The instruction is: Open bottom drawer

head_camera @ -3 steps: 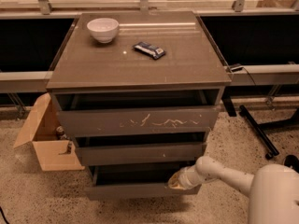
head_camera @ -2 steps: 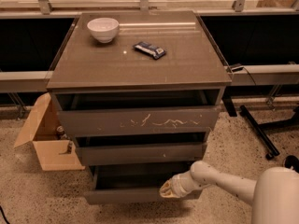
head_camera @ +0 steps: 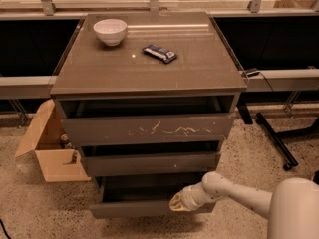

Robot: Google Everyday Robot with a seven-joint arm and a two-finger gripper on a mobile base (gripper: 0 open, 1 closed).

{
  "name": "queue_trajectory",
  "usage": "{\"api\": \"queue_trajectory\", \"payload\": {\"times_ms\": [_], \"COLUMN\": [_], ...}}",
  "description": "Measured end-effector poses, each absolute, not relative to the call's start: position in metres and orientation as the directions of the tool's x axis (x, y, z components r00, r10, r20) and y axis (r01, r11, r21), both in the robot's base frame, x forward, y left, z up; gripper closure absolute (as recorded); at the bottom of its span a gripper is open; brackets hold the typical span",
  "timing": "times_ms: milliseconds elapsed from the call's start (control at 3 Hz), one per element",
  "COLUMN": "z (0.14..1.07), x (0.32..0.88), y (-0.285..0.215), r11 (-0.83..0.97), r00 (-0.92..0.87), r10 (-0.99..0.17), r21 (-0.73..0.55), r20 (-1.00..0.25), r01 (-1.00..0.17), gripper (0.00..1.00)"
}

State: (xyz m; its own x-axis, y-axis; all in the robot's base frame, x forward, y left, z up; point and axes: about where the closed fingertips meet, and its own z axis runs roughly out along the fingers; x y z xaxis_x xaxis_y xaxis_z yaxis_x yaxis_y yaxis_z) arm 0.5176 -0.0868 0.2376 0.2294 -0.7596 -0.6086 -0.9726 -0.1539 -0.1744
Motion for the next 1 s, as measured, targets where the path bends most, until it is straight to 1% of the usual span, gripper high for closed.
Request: {"api": "queue_trajectory", "payload": {"times_ms": [667,1000], "z": [0.226,0.215], "x": [0.524,0.523], "y": [-0.106,-0.118], "r11": [-0.098,-0.068], "r00": [0.165,0.121], "r10": [-0.793,-0.810], "r21": [-0.143,-0.113], "r20": [-0.587,-0.574], "r01": [-0.985,-0.991], "gripper": [0.09,0.00]}}
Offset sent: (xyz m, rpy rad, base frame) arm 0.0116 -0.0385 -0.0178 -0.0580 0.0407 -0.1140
